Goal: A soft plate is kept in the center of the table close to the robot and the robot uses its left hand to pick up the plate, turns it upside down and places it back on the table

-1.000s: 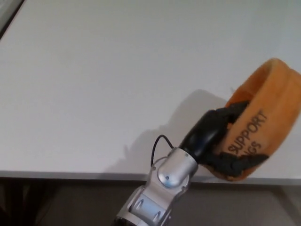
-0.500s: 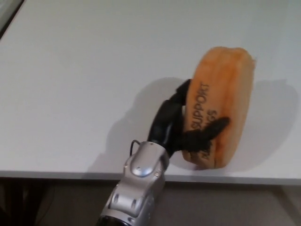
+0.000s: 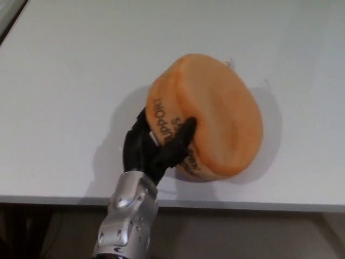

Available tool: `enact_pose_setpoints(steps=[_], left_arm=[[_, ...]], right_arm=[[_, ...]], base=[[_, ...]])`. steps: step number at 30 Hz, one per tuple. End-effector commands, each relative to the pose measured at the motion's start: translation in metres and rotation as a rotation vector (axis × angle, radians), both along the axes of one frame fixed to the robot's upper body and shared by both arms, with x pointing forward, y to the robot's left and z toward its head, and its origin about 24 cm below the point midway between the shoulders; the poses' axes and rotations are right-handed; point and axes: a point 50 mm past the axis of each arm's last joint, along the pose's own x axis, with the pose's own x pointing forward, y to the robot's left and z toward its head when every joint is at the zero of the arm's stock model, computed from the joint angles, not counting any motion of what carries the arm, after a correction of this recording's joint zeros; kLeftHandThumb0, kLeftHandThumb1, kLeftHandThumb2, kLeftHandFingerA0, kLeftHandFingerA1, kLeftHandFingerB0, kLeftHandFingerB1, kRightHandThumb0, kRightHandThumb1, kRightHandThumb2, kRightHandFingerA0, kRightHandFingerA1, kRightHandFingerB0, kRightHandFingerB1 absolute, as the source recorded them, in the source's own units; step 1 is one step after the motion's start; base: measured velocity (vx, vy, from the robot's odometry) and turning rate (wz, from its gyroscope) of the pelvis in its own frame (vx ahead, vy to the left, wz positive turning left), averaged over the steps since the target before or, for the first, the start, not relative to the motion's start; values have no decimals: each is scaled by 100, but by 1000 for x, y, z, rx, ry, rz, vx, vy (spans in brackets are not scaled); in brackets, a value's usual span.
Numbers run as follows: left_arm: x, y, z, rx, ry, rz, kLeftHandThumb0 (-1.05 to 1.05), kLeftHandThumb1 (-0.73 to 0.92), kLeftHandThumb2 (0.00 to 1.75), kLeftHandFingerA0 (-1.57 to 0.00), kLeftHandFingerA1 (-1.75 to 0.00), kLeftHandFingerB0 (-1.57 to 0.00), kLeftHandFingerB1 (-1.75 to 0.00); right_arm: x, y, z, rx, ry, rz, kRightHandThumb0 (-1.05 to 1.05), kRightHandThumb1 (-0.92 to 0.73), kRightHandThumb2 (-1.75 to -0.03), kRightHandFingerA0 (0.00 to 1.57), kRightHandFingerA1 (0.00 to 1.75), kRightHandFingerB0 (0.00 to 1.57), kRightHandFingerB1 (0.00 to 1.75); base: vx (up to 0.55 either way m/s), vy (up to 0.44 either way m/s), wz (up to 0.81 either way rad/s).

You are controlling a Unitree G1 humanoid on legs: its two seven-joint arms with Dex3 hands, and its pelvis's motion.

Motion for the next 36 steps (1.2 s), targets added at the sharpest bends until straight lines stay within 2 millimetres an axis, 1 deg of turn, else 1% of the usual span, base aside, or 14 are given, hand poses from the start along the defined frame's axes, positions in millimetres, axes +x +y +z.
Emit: enact_pose_setpoints(steps=[1,7,8,9,13,20,21,22,23,32,33,34,35,36], left_arm=[[-61,-60,-60,-1138,683,708,-27,71,66,-101,-175,-48,-153],[-58,-57,-59,-1078,703,713,-22,71,67,-98,-175,-34,-162],[-57,-57,-59,-1015,724,691,-16,63,78,-98,-175,-44,-82],[-56,-57,-61,-963,763,665,-14,62,80,-99,-175,-33,-52],[-53,-55,-63,-855,843,597,-16,68,72,-96,-175,-42,-82],[-48,-51,-66,-769,874,414,-20,70,67,-95,-175,-20,-38],[-51,-52,-69,-746,720,133,-95,76,110,-1,-49,0,-12],[-55,-52,-69,-711,641,-38,-105,92,69,0,0,0,0],[-56,-51,-67,-678,602,-103,-103,78,110,0,-12,0,0],[-57,-37,-68,-692,603,-137,-104,80,110,0,-11,0,0],[-58,-35,-69,-697,603,-137,-103,80,109,0,-11,0,0],[-58,-34,-69,-702,606,-138,-103,80,109,0,-12,0,0],[-58,-33,-70,-708,613,-137,-103,80,109,0,-13,0,0],[-58,-33,-70,-710,617,-137,-103,80,109,0,-13,0,0]], right_arm=[[0,-5,4,-36,19,15,-68,-81,-65,64,42,47,36],[2,-5,4,-49,22,12,-71,-81,-65,66,42,47,35],[3,-5,3,-47,21,10,-71,-81,-66,66,40,46,35],[3,-5,4,-47,18,12,-69,-82,-66,65,41,46,35],[3,-5,5,-47,9,13,-68,-82,-66,65,41,46,36],[4,-5,3,-29,29,8,-70,-80,-66,65,41,46,35],[4,-5,4,-25,23,27,-65,-83,-66,59,42,43,33],[5,-5,6,-32,19,42,-63,-85,-67,57,43,41,33],[6,-4,8,-42,14,48,-64,-69,-104,50,58,35,50],[8,-2,13,-33,-15,49,-65,-70,-105,49,58,34,50],[8,-2,12,-38,-17,49,-62,-86,-66,57,44,41,33],[8,-1,12,-39,-15,50,-62,-85,-66,57,44,41,33],[8,-1,12,-34,-12,50,-61,-69,-105,49,59,33,50],[8,0,12,-31,-10,50,-61,-69,-105,49,59,33,50]], base=[[0,0,0],[0,0,0],[0,0,0],[0,0,0],[0,0,0],[0,0,0],[0,0,0],[0,0,0],[0,0,0],[0,0,0],[0,0,0],[0,0,0],[0,0,0],[0,0,0]])
